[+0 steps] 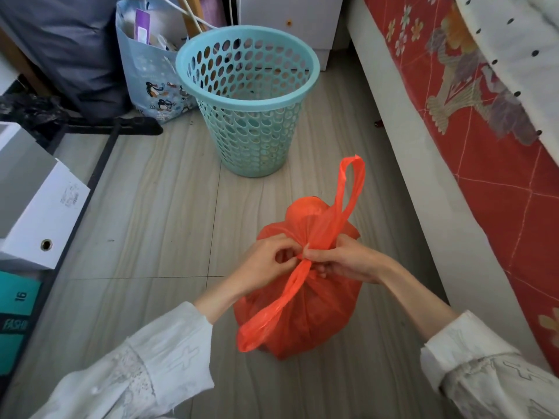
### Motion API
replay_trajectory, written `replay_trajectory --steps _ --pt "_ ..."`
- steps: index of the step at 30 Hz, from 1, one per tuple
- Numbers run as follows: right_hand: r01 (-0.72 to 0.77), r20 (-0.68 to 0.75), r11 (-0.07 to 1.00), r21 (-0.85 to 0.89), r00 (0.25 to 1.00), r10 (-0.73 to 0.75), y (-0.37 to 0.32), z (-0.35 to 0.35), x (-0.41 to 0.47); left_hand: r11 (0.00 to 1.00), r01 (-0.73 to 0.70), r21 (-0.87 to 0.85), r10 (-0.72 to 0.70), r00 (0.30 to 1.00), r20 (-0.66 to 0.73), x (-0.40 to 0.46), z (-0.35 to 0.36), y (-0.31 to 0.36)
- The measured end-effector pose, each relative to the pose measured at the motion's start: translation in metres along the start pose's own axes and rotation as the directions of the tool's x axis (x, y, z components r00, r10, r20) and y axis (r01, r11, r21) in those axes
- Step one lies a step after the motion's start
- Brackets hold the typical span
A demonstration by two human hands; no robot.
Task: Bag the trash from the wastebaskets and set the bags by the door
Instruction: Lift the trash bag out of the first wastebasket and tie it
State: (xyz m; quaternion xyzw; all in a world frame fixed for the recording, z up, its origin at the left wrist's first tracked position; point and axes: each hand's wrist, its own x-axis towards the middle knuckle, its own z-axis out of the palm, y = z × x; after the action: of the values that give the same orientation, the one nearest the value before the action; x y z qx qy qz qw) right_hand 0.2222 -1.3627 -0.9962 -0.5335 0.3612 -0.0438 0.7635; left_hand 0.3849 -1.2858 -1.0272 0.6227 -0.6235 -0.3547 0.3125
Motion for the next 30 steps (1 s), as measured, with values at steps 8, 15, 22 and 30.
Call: replay_trajectory --steps 8,15,22,30 --pt "0.077 -0.158 0.820 -0.566 0.967 -0.200 -0.002 0.018 0.004 0.981 0.121 -0.149 -0.121 0.993 0.009 -0.001 -0.002 -0.003" --pt "0.173 -0.114 0.445 -0.878 0.829 -0.548 0.011 0.017 0.006 0.966 0.143 -0.217 -0.155 0.987 -0.042 0.000 -0.003 -0.004" --pt "0.096 -0.259 0.530 -0.843 0.791 -0.555 0.011 0.020 0.011 0.977 0.112 -0.182 -0.121 0.992 -0.039 0.010 -0.001 -0.006" --pt "-0.106 -0.461 0.942 0.319 0.851 0.252 0.001 0.019 0.016 0.971 0.202 -0.129 -0.213 0.974 -0.082 0.005 0.008 -0.007"
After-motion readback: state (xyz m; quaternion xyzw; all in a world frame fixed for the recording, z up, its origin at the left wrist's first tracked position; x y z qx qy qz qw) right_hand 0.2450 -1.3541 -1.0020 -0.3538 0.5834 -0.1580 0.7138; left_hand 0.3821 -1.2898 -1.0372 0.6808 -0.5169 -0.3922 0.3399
